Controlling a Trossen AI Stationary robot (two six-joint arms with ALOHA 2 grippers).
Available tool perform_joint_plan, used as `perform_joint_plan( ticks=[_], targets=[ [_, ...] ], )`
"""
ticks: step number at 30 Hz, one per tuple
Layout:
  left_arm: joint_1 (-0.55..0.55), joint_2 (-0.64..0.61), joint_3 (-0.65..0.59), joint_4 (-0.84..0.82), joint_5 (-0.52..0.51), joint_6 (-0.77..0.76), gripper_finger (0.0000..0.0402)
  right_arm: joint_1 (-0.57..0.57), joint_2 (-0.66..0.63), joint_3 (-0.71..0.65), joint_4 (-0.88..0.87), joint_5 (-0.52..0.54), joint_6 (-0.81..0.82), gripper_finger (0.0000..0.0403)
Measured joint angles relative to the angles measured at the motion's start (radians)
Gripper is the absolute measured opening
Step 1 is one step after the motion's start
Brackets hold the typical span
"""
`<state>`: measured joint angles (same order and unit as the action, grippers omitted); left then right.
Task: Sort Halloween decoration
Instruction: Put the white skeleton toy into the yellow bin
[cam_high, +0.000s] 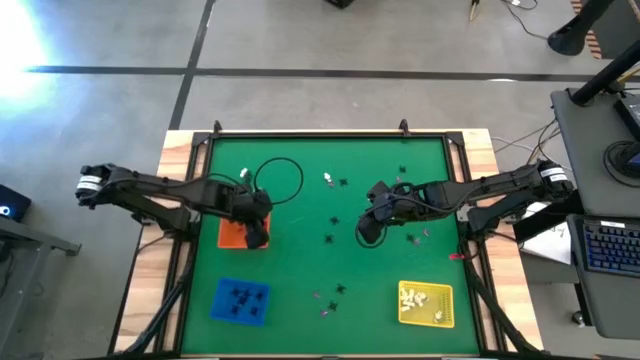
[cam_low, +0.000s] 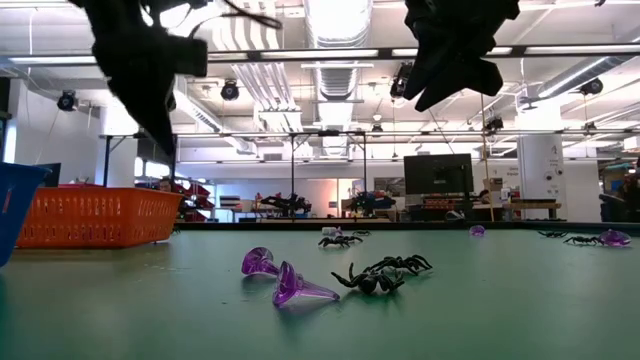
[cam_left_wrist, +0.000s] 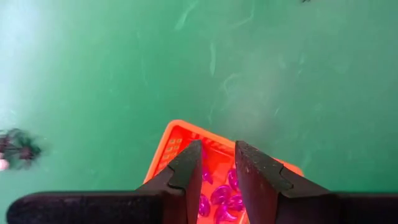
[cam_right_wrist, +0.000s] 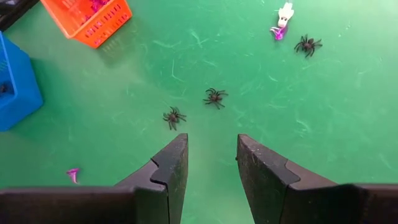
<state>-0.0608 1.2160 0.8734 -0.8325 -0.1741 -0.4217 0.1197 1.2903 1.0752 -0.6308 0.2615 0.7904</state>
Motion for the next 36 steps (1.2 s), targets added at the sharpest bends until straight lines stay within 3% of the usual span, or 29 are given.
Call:
perform_joint_plan(
  ticks=[6, 15, 22, 36],
  targets=[
    [0.0, 0.0, 0.108, -0.105, -0.03, 0.051, 0.0079, 0.0, 0.0, 0.0, 0.007, 0.003, -0.051, 0.0128],
    [0.0, -0.004, 0.142, -0.209, -0.145, 0.114, 0.0079, -0.017, 0.047, 0.0, 0.043, 0.135, -0.041, 0.0128],
    [0.0, -0.022, 0.135, -0.304, -0.322, 0.142, 0.0079, -0.062, 0.084, 0.0, 0.093, 0.096, 0.029, 0.0128],
    [0.034, -0.142, 0.133, -0.367, -0.506, 0.144, 0.0079, -0.242, 0.109, 0.001, 0.129, 0.026, 0.101, 0.0128]
  ],
)
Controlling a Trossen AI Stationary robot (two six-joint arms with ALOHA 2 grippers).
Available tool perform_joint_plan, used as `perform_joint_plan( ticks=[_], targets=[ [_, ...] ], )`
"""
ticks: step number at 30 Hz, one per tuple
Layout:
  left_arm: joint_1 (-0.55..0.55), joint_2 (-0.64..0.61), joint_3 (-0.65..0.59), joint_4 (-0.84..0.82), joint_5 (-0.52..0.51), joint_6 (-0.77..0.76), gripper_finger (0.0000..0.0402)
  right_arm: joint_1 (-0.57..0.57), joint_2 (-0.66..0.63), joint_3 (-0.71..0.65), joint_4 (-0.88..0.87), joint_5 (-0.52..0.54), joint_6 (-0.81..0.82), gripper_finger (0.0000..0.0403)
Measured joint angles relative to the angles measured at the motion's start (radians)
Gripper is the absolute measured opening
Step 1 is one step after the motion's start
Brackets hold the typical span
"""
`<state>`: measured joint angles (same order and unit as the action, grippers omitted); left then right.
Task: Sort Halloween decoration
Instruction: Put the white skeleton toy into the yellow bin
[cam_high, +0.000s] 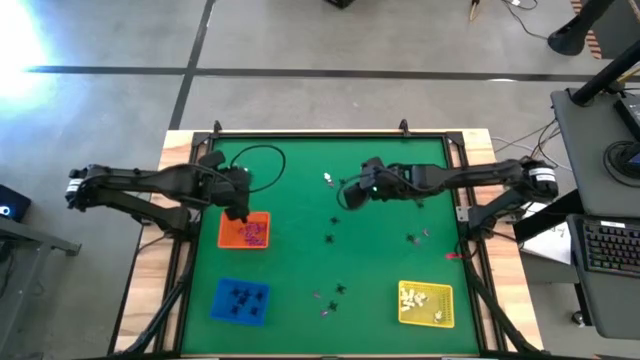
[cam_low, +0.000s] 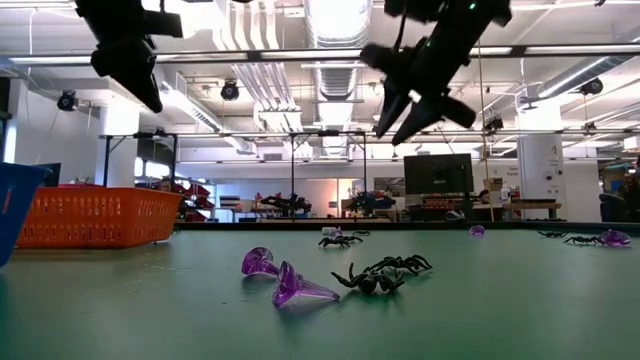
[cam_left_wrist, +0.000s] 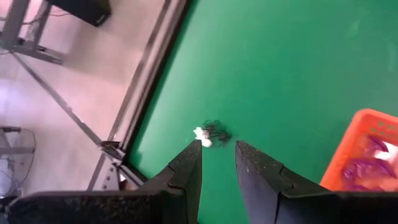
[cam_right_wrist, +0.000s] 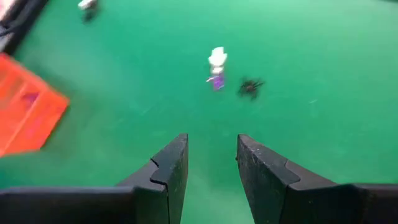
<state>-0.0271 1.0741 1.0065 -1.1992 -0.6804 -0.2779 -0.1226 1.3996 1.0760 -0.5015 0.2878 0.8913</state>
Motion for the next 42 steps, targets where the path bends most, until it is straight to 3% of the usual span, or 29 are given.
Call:
perform_joint_plan(
  ticks=[17, 24, 31, 36, 42],
  targets=[
    [0.034, -0.048, -0.001, 0.01, -0.018, 0.007, 0.0079, -0.146, 0.259, 0.008, 0.436, -0.05, -0.061, 0.0128],
    [0.034, -0.064, -0.001, 0.009, -0.017, 0.012, 0.0079, -0.161, 0.371, 0.148, 0.378, -0.029, -0.223, 0.0128],
    [0.034, -0.078, -0.001, 0.009, -0.016, -0.028, 0.0079, -0.207, 0.486, 0.31, 0.138, -0.061, -0.241, 0.0128],
    [0.034, -0.079, -0.001, 0.009, -0.016, -0.03, 0.0079, -0.217, 0.575, 0.394, 0.087, -0.127, -0.257, 0.0128],
    [0.034, -0.079, -0.001, 0.009, -0.016, -0.03, 0.0079, -0.225, 0.67, 0.485, -0.03, -0.129, -0.256, 0.0128]
  ],
)
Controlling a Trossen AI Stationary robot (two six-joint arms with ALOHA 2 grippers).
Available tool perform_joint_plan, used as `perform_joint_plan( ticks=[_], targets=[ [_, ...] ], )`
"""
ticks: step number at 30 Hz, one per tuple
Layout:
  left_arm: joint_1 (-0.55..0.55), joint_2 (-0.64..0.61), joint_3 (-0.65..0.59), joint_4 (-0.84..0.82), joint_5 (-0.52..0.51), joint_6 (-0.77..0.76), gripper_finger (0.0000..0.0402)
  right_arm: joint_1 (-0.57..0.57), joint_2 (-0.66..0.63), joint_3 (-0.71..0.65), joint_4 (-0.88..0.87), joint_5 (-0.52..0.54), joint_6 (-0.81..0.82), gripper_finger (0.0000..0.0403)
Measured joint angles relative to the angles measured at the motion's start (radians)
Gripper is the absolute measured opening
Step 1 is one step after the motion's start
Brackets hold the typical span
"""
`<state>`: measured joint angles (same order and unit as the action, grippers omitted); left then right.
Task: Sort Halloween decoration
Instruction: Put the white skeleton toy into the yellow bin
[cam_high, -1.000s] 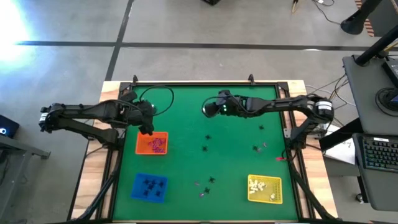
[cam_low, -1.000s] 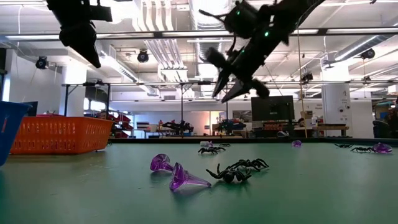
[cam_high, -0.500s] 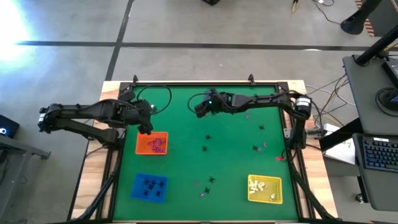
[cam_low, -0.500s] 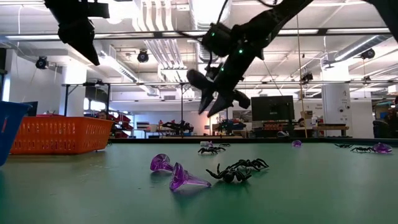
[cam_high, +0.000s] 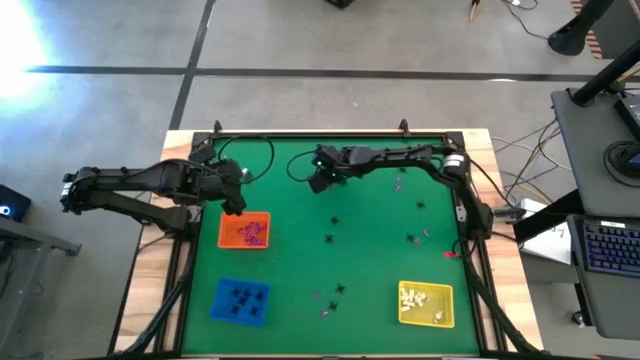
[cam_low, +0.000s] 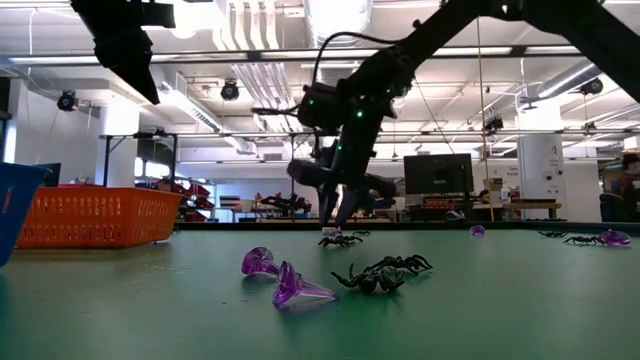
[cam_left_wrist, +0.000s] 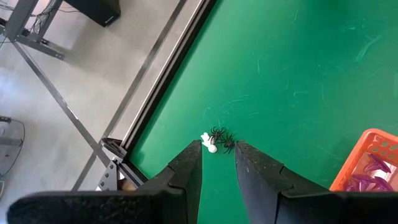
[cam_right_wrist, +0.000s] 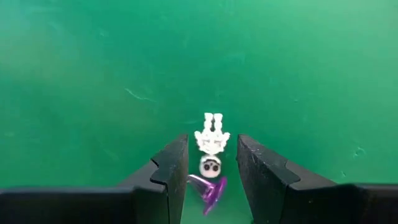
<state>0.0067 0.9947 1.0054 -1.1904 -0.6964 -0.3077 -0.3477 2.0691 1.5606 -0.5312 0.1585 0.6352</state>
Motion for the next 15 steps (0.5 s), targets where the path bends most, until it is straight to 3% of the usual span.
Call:
perform_joint_plan(
  ticks=[10, 15],
  targets=[
    [0.0, 0.0, 0.0, -0.001, 0.001, 0.0, 0.0079, -0.01, 0.059, 0.032, -0.03, -0.035, 0.002, 0.0124],
    [0.0, 0.0, 0.0, -0.001, 0.001, 0.0, 0.0079, -0.011, 0.062, 0.033, -0.046, -0.053, 0.007, 0.0081]
  ],
)
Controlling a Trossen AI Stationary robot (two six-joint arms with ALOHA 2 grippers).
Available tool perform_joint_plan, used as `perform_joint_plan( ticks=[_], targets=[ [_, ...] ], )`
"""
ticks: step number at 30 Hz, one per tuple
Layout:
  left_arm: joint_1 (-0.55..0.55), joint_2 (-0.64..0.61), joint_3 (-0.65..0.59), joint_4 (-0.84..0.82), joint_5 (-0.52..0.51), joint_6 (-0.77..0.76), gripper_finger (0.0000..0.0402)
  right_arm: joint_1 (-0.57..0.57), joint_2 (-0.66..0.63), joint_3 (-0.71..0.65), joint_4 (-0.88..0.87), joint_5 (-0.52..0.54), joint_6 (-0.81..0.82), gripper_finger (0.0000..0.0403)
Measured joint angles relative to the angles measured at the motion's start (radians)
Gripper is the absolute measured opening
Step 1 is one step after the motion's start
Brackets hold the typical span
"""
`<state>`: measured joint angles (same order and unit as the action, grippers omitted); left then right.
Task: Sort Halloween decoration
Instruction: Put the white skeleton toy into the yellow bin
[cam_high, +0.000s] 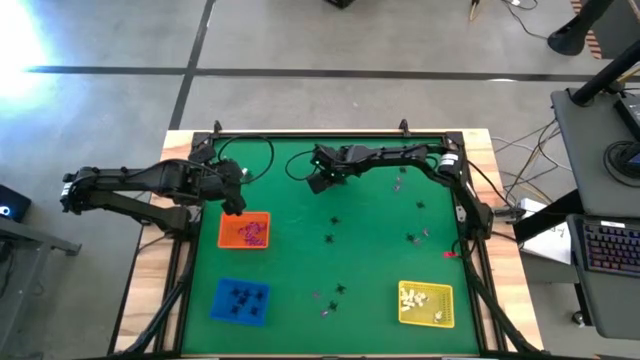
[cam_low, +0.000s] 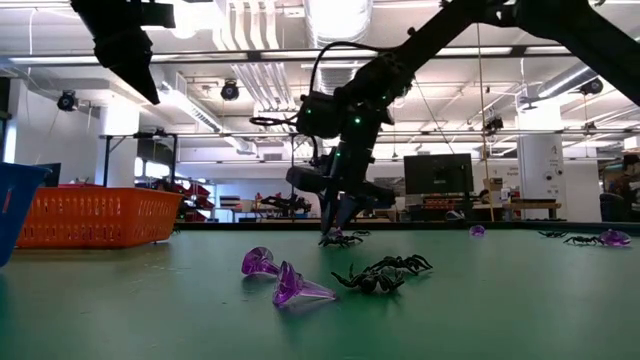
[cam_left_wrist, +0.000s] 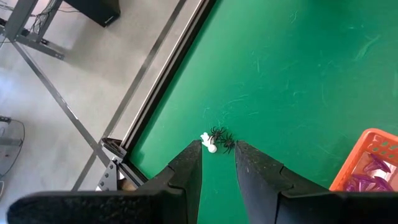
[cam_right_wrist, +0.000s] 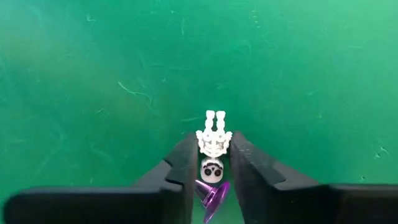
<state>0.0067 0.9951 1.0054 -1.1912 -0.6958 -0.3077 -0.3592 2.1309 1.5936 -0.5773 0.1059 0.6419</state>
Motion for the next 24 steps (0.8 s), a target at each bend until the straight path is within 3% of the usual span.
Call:
perform_joint_plan(
  ticks=[5, 17, 24],
  targets=[
    [0.0, 0.0, 0.0, 0.0, 0.0, 0.0, 0.0079, 0.0, -0.018, -0.002, -0.013, -0.008, -0.028, 0.002],
    [0.0, 0.0, 0.0, 0.0, 0.0, 0.0, 0.0079, 0.018, -0.084, 0.121, -0.248, -0.033, -0.106, 0.0014],
    [0.0, 0.0, 0.0, -0.024, 0.005, 0.005, 0.0079, 0.1, -0.143, 0.231, -0.666, -0.031, -0.189, 0.0013]
  ],
)
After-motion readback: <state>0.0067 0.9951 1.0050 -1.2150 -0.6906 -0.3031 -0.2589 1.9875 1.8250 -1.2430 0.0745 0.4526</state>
